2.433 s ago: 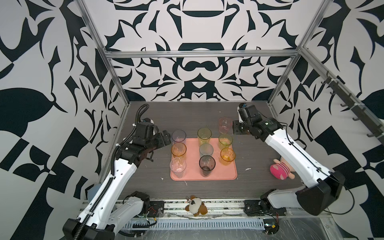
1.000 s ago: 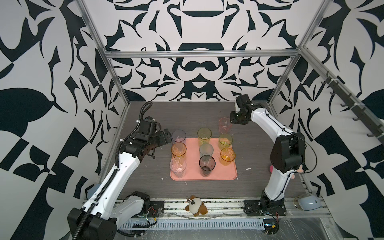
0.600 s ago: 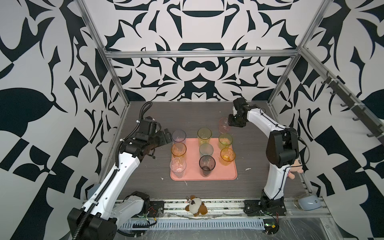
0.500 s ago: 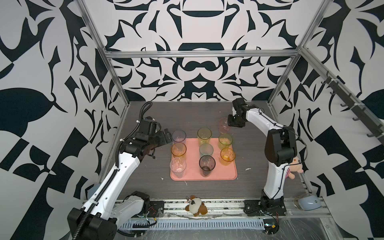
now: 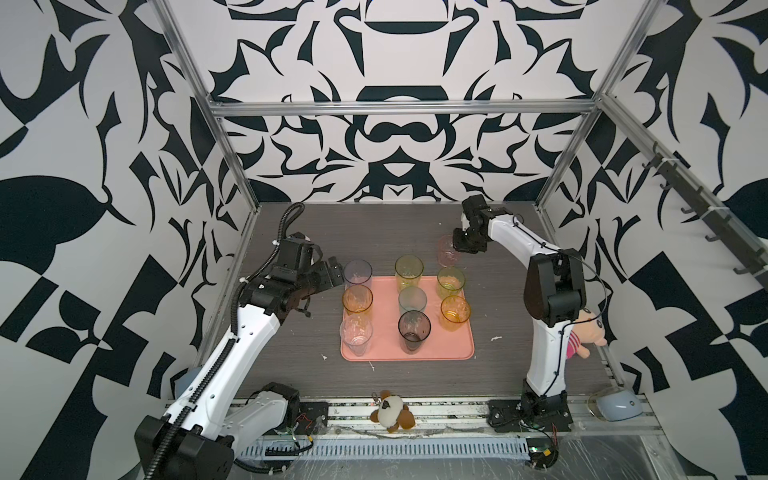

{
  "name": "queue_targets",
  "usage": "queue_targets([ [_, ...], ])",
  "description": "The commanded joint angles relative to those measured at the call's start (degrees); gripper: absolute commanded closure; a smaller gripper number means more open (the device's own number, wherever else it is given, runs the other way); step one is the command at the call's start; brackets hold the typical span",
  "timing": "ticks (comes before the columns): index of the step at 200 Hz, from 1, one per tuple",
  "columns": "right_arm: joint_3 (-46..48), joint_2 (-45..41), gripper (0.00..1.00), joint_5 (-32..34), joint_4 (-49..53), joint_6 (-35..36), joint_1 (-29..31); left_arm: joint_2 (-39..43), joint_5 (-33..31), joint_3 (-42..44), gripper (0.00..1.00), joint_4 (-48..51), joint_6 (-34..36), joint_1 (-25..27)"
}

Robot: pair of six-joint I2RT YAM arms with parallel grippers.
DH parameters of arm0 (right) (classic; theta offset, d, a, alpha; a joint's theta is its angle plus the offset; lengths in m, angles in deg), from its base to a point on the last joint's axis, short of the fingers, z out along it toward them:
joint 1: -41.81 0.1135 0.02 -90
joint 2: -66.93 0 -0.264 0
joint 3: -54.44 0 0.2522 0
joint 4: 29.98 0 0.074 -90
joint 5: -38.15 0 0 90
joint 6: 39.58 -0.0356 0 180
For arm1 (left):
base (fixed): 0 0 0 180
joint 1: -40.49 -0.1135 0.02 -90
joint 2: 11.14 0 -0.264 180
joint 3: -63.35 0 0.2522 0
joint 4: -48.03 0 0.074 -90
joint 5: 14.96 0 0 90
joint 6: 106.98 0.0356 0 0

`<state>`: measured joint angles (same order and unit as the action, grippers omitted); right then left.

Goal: Place the glasses into the tray
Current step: 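Lower the right gripper and close it on the pink glass rim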

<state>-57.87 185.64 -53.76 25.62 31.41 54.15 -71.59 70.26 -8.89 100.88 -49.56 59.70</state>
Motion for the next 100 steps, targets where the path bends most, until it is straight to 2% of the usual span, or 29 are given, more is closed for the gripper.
queue_targets([
  [1,-2.49,-1.21,0.85,0.27,0.88,0.16,-0.3,0.55,0.35,0.7,0.01,-0.21,-0.1,0.06],
  [70,-4.32,-1.16,1.0,2.65,3.24,0.63,-0.3,0.69,0.47,0.99,0.01,-0.47,-0.12,0.13],
  [100,-5.44,-2.36,1.0,4.34,5.63,1.13,-0.3,0.6,0.86,1.06,0.01,-0.81,-0.12,0.13],
])
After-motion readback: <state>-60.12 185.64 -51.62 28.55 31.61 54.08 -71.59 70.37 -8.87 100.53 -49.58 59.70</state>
